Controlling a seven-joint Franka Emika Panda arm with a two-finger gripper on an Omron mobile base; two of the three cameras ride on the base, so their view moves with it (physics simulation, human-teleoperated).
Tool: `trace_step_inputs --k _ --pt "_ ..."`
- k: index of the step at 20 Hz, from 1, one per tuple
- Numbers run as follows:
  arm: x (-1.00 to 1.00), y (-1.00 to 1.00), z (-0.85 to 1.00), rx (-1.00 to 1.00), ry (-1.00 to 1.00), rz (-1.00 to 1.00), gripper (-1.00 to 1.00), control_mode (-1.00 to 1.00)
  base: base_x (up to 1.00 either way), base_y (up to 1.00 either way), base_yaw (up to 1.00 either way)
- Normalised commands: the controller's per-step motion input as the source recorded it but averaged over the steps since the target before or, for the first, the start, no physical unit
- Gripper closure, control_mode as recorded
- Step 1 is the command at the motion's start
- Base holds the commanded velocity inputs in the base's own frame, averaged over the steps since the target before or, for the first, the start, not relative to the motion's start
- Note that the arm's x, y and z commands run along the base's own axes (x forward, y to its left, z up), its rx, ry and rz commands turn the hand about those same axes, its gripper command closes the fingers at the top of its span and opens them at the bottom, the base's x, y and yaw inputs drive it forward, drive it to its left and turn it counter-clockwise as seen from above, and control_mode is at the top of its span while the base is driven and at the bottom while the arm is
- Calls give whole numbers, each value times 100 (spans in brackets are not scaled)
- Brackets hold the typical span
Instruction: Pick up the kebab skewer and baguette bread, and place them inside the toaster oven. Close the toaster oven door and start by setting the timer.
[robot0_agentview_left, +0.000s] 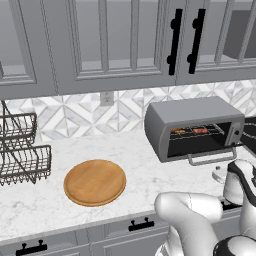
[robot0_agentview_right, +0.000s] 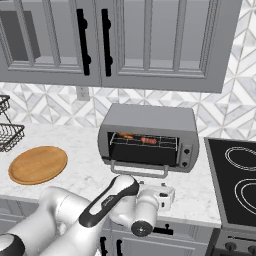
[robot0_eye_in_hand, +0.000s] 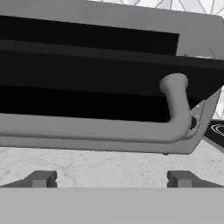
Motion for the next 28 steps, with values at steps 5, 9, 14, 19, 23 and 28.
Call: trace_step_inputs --k 5,9,14,19,23,28 --pt "34 20 7 -1 -1 0 -100 -100 0 0 0" --pt "41 12 37 0 0 0 -100 -100 0 0 0" --pt "45 8 32 0 0 0 -100 -100 0 0 0" --pt "48 10 28 0 0 0 -100 -100 0 0 0" --pt "41 8 19 0 0 0 -100 -100 0 0 0" --pt "32 0 1 0 0 0 -100 -100 0 0 0"
